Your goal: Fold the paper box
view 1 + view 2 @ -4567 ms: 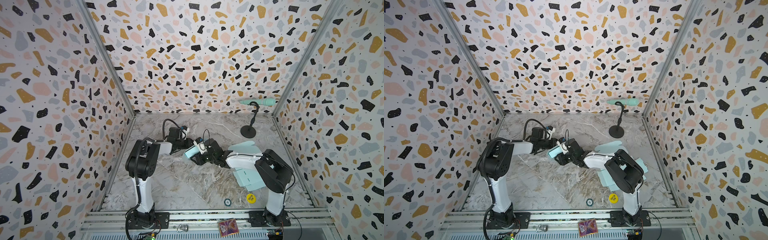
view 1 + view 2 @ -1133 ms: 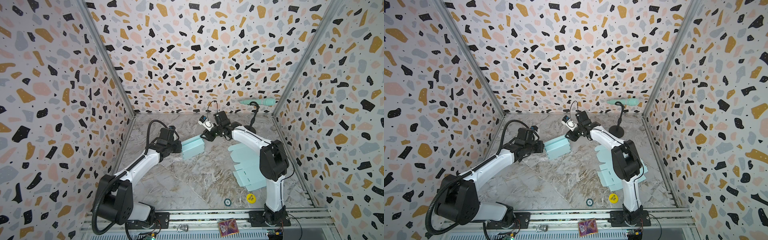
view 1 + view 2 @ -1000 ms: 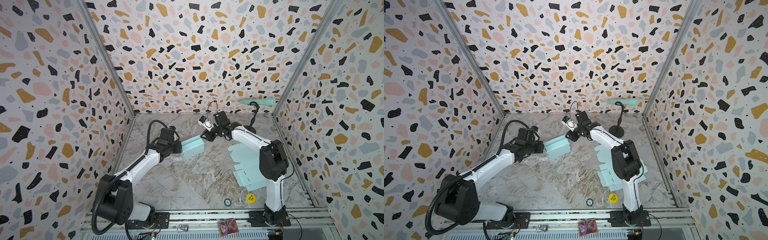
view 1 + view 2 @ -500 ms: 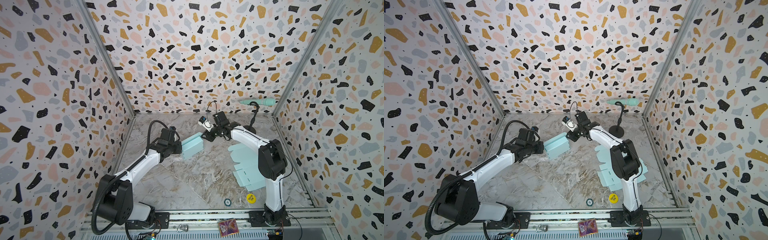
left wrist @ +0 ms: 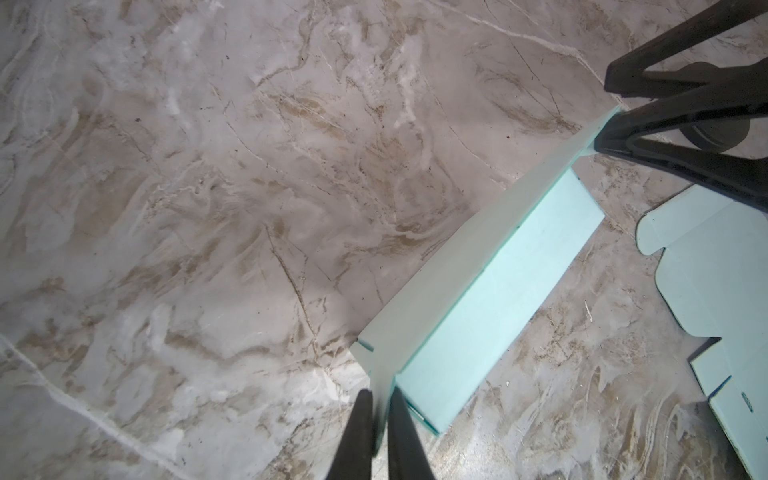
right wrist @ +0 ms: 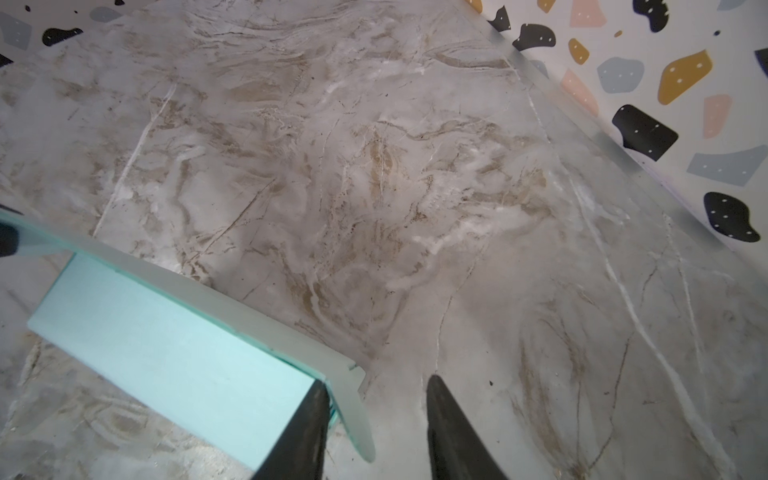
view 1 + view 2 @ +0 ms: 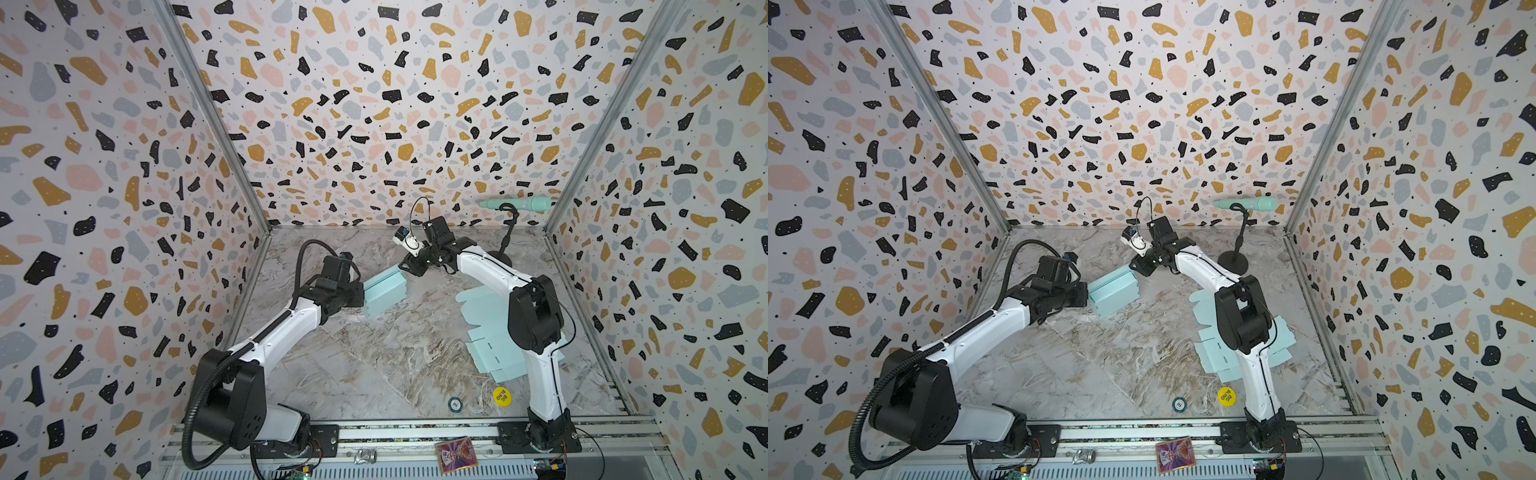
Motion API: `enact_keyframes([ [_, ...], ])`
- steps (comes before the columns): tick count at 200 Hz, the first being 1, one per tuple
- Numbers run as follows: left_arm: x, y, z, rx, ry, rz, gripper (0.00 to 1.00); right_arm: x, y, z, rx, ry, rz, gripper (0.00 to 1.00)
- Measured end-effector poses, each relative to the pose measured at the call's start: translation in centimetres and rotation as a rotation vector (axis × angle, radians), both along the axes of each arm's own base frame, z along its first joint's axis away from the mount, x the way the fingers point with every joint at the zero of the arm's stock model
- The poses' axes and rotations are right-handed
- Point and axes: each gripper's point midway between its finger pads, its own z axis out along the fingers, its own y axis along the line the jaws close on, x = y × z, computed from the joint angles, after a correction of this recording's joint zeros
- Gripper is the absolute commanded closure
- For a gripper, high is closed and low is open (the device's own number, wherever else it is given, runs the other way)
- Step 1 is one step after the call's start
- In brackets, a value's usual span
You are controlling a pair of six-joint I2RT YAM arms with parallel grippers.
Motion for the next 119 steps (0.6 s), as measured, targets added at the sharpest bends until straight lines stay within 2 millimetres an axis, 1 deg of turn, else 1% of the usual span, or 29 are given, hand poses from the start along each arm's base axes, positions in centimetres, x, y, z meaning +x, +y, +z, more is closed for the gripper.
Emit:
enact_keyframes([
  [25, 0.0, 0.0, 0.0, 0.002, -0.001, -0.001, 0.88, -0.2, -0.2, -0.7, -0.019, 0.013, 0.010, 0.70],
  [46, 0.0, 0.0, 0.0, 0.007, -0.003, 0.002, 0.89, -0.4, -0.2, -0.8, -0.025, 0.015, 0.017, 0.72],
  [84, 0.0, 0.1, 0.0, 0.011, -0.004, 0.005, 0.89, -0.7, 0.2, -0.8, -0.028, 0.009, 0.033, 0.81],
  [119, 0.1, 0.1, 0.0, 0.014, -0.005, 0.004, 0.90, -1.2, 0.7, -0.8, -0.031, 0.005, 0.050, 0.84],
])
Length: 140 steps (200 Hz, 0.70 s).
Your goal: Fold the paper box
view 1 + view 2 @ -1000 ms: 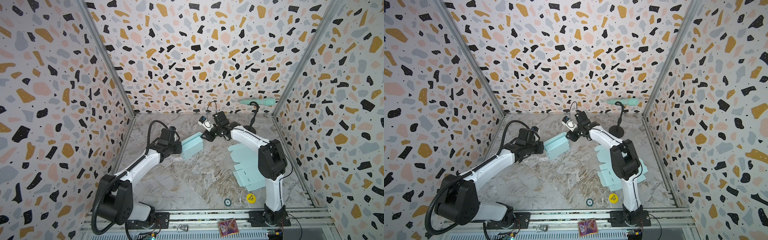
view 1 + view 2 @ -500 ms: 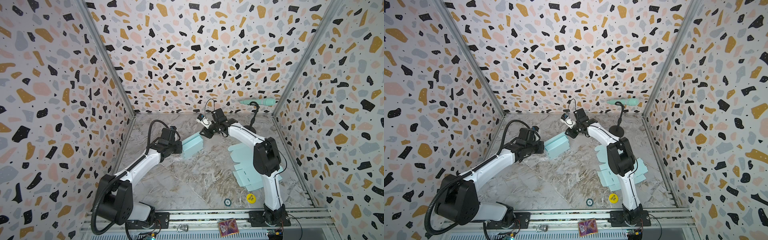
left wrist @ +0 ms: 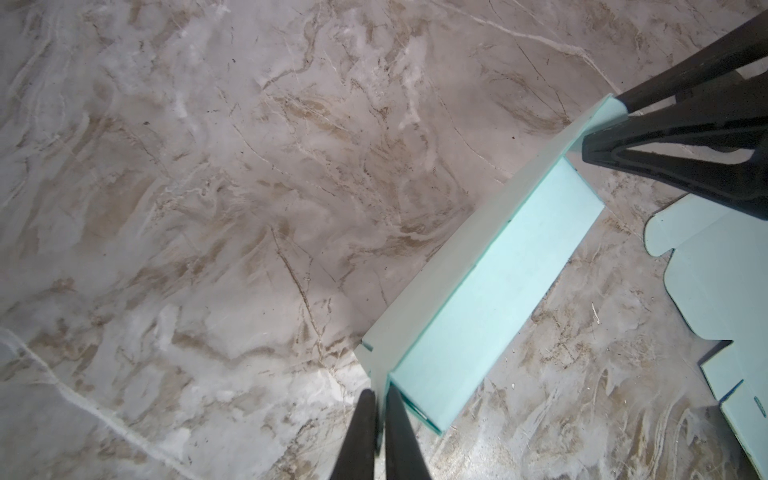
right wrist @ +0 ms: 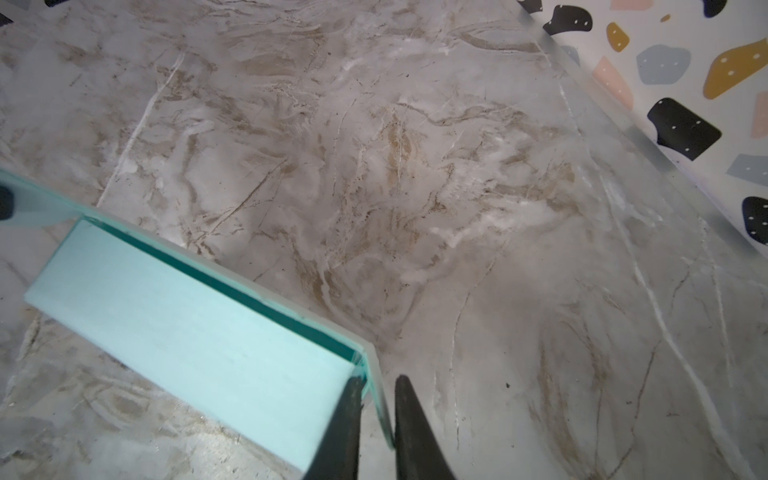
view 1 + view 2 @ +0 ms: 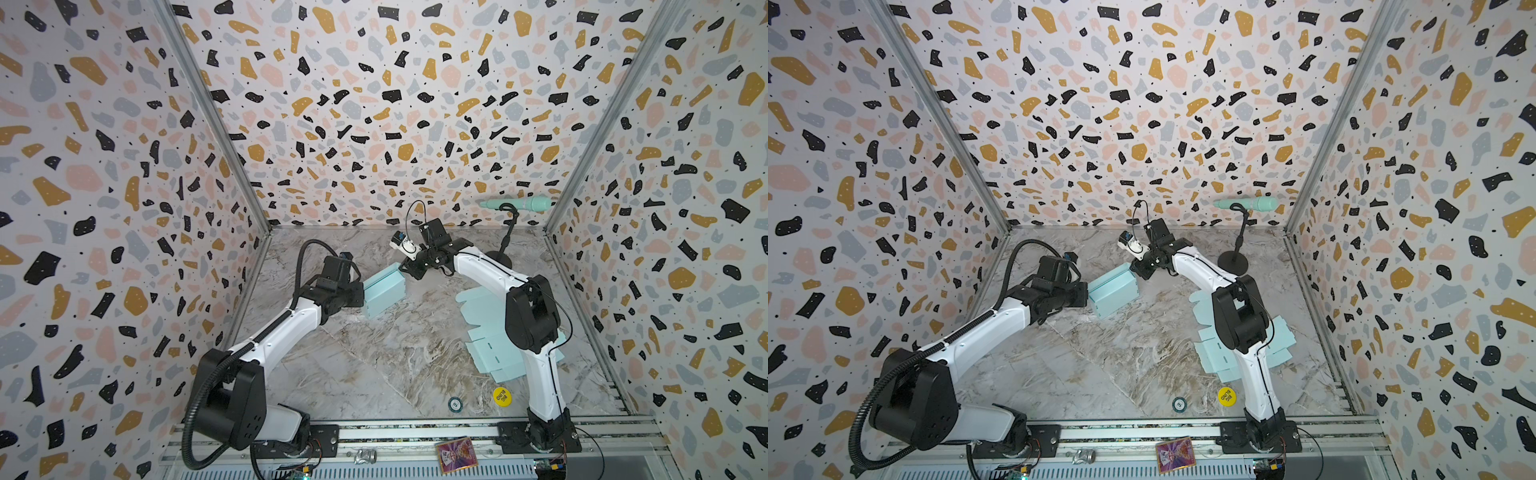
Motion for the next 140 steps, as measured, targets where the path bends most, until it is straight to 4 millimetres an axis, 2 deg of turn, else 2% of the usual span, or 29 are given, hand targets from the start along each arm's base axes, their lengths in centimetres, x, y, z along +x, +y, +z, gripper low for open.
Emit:
enact_keyframes([
  [46, 0.0, 0.1, 0.0, 0.006, -0.001, -0.001, 0.91, -0.7, 0.5, 0.1, -0.015, 0.000, 0.002, 0.89],
  [103, 0.0, 0.6, -0.2, 0.028, 0.001, 0.020, 0.95, -1.3, 1.0, 0.4, -0.032, 0.004, -0.043, 0.89],
  [140, 0.1, 1.0, -0.2, 0.023, 0.005, 0.049, 1.00, -2.9, 0.6, -0.2, -0.046, 0.039, -0.076, 0.88],
])
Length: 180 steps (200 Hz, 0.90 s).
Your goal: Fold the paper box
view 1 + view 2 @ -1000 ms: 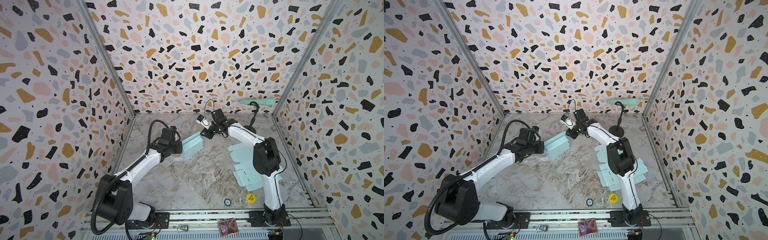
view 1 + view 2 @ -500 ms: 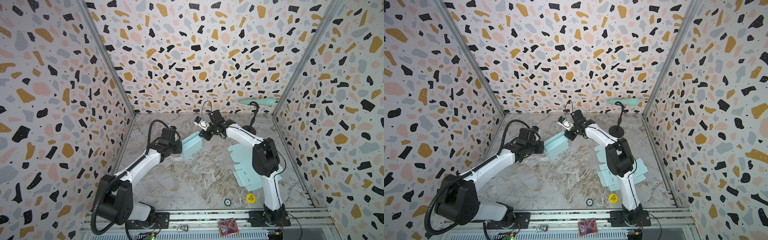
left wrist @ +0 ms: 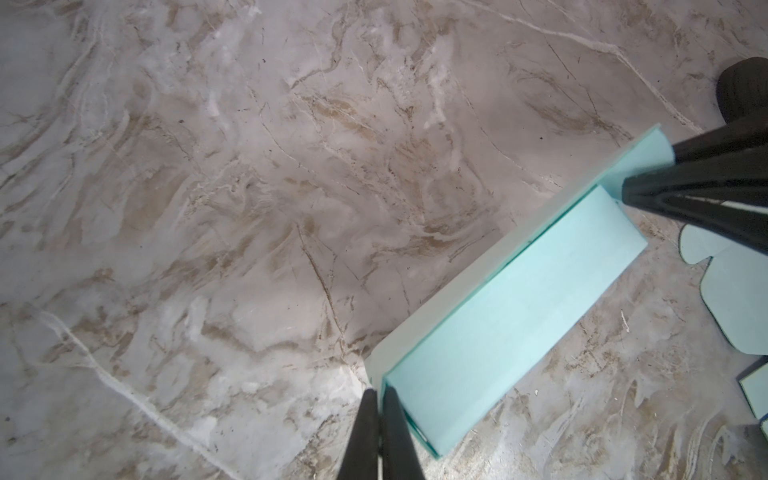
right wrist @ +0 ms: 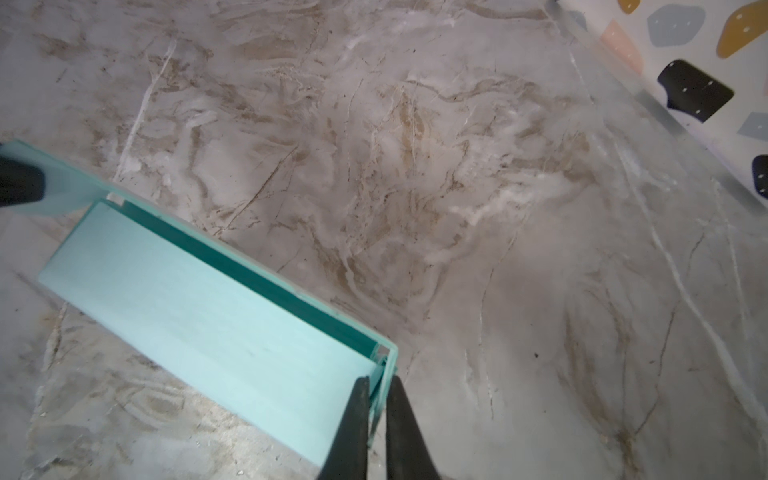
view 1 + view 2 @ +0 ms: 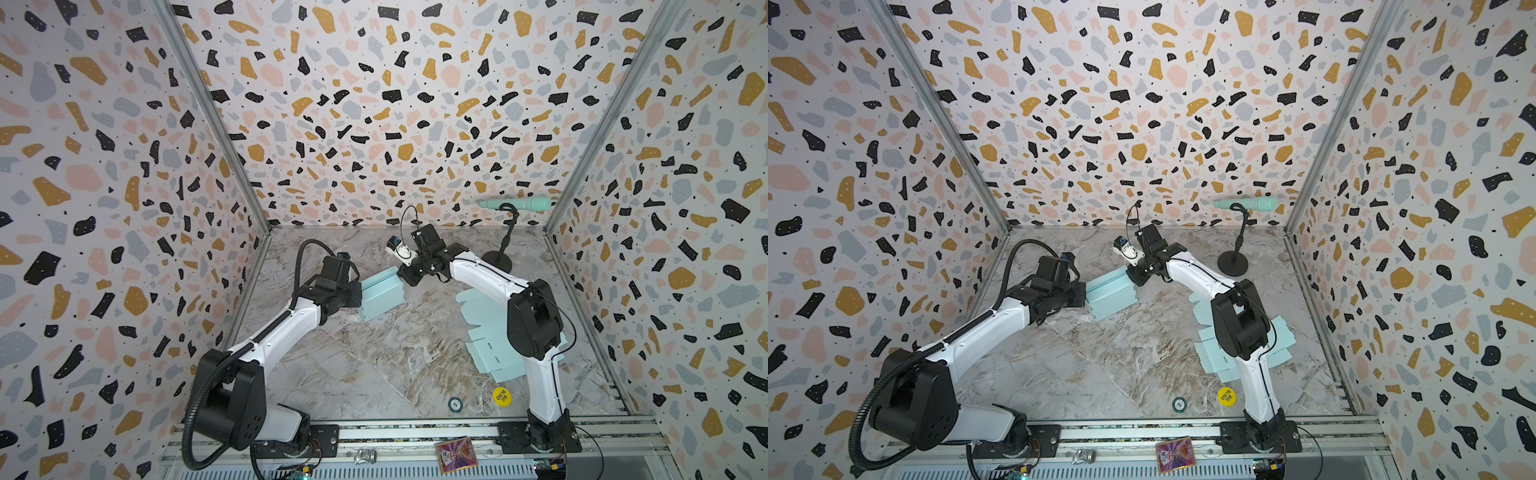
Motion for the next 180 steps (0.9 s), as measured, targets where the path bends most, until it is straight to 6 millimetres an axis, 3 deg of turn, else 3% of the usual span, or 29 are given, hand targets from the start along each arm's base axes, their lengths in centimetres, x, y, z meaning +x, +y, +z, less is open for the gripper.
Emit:
enact_keyframes([
  [81, 0.6, -0.4, 0.4, -0.097, -0.010, 0.085, 1.00, -3.4, -0.8, 0.0, 0.049, 0.050, -0.067, 0.78],
  [180, 1.0, -0.2, 0.2, -0.146, -0.025, 0.154, 1.00, -3.9, -0.7, -0.4, 0.110, 0.077, -0.101, 0.77],
])
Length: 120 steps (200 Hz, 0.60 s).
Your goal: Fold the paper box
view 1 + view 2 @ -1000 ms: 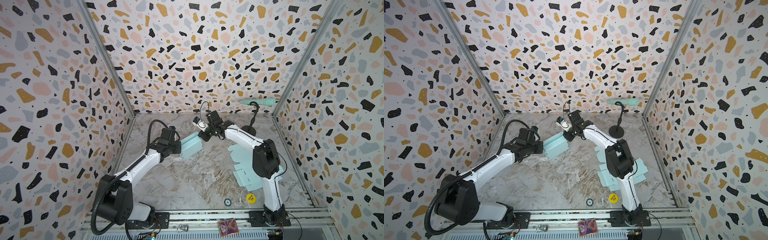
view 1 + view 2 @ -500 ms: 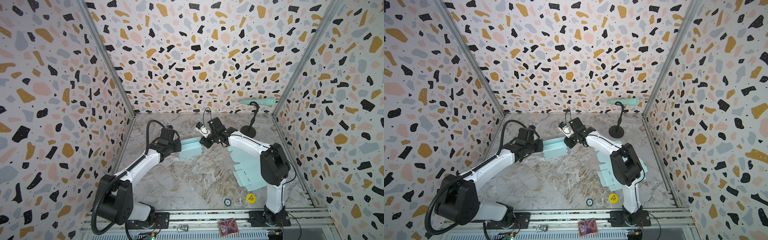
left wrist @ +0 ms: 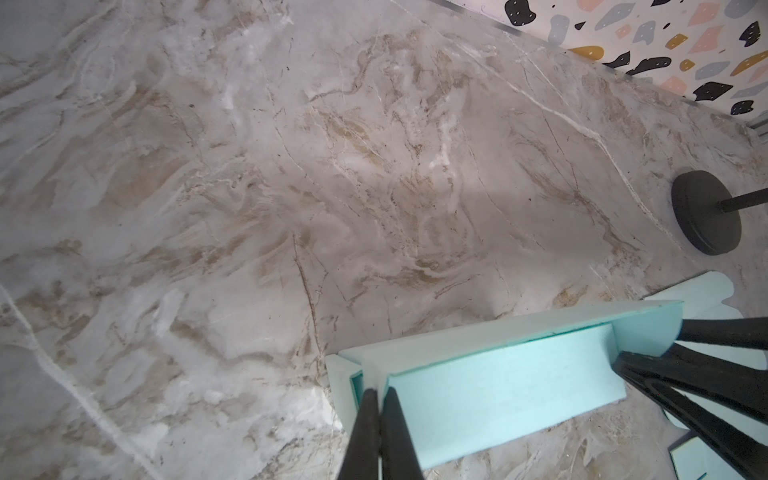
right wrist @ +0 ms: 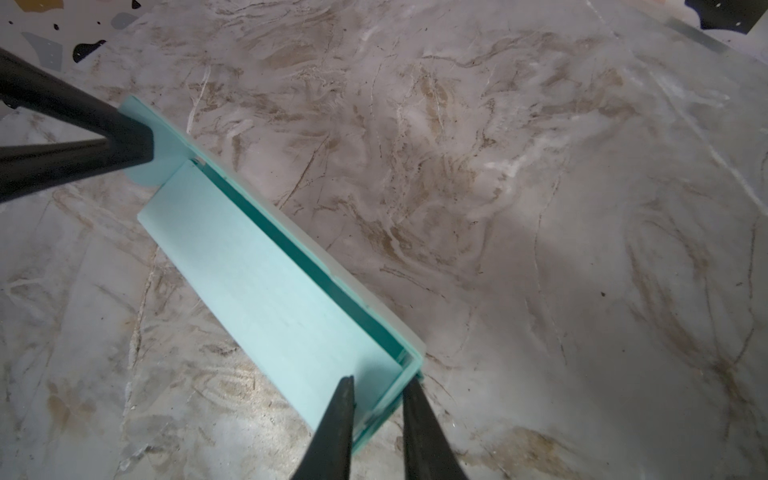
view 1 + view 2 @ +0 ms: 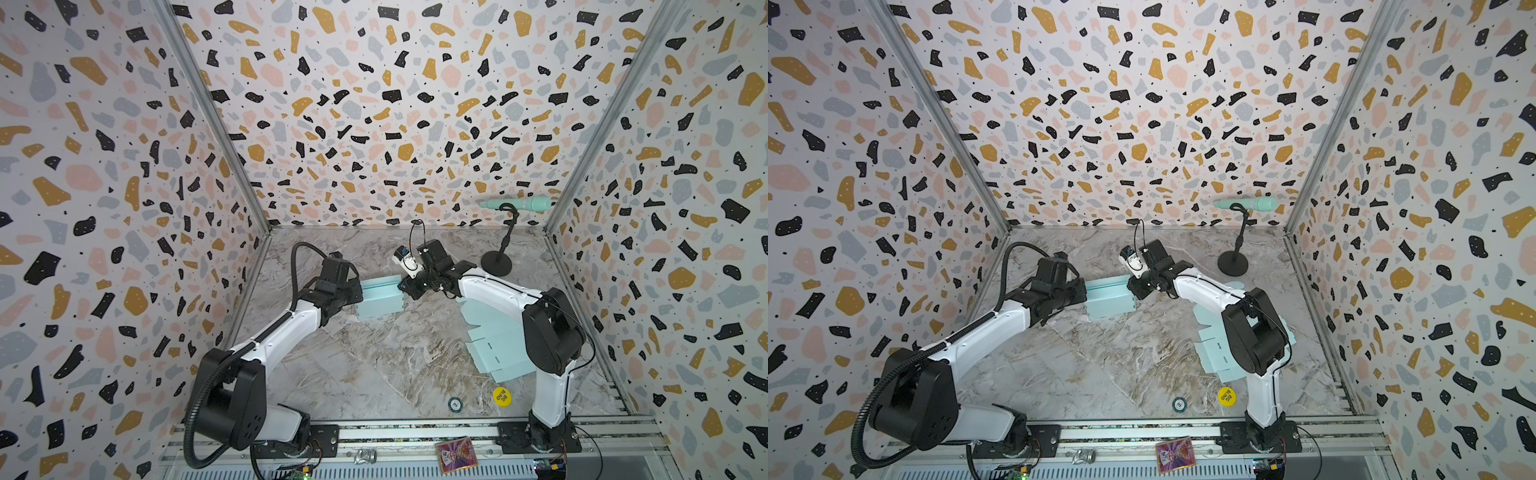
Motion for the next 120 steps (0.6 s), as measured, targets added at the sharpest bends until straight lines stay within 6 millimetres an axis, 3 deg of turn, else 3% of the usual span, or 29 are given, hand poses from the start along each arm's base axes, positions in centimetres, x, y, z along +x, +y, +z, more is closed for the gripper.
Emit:
enact_keyframes([
  [120, 0.53, -0.27, -0.49, 0.013, -0.131, 0.043, 1.00, -0.97, -0.44, -0.14, 0.009, 0.005, -0.001, 0.77],
])
